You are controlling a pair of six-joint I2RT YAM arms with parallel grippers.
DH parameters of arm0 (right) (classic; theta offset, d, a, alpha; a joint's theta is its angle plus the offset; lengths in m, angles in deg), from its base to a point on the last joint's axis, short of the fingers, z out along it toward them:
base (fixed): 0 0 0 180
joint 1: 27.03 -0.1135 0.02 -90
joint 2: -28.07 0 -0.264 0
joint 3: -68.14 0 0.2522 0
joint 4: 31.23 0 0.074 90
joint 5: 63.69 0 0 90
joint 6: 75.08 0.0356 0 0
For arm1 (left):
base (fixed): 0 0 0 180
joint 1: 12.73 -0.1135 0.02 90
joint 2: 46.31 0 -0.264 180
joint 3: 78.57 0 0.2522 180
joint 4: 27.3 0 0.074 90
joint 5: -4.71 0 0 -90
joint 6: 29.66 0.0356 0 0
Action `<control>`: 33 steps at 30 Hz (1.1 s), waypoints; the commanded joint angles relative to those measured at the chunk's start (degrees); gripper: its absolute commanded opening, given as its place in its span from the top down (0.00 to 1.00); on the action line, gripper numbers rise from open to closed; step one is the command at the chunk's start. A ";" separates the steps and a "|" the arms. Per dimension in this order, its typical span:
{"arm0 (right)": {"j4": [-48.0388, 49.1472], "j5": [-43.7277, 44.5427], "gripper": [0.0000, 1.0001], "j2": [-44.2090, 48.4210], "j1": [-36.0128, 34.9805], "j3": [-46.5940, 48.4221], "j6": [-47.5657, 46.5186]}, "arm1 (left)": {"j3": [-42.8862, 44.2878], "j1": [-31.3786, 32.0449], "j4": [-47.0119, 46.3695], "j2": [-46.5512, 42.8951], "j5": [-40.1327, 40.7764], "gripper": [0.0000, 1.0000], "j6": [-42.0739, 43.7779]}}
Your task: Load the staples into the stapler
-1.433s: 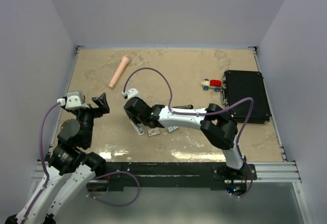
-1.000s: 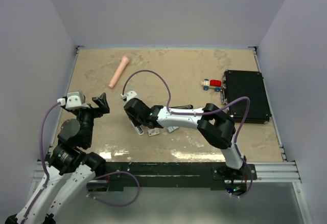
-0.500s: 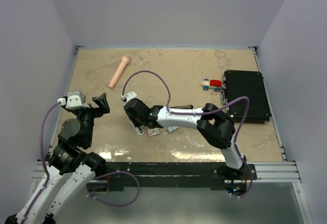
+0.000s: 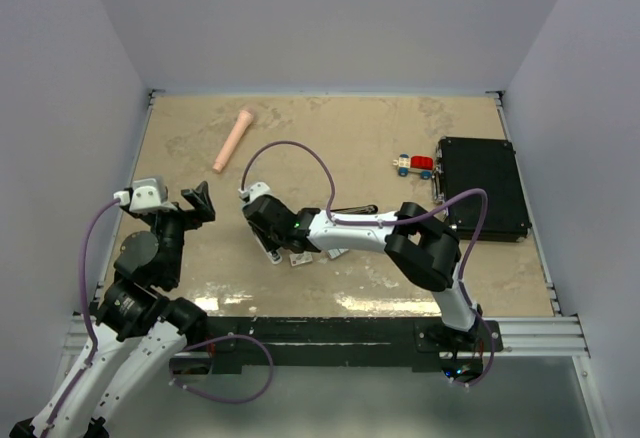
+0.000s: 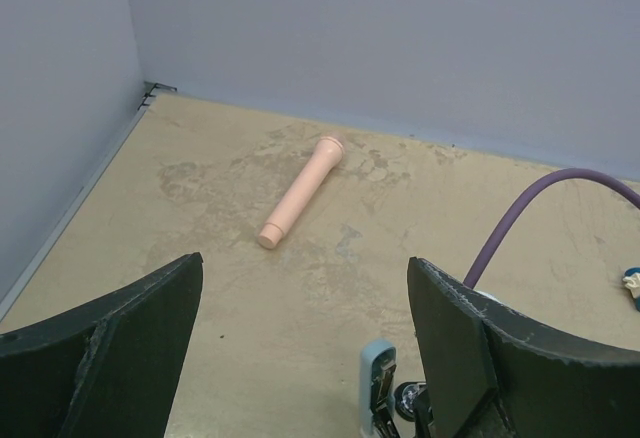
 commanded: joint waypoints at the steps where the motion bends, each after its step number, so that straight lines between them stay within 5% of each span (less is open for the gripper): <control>1: -1.00 -0.69 0.66 2.90 -0.27 -1.41 0.35 | -0.31 -0.64 -2.11 0.59 -0.75 0.13 0.26; 15: 1.98 -0.60 0.66 8.78 -0.36 -5.63 0.26 | -0.31 -0.73 -2.20 1.21 -1.28 0.13 0.26; 25: 24.81 -5.34 0.50 19.42 -0.36 -24.42 -5.71 | -0.13 -0.91 -2.11 3.49 -2.68 0.13 0.35; 33: 42.93 -4.83 0.49 19.17 -3.34 -36.73 -8.53 | 0.22 -1.08 -1.94 6.12 -3.83 0.13 0.17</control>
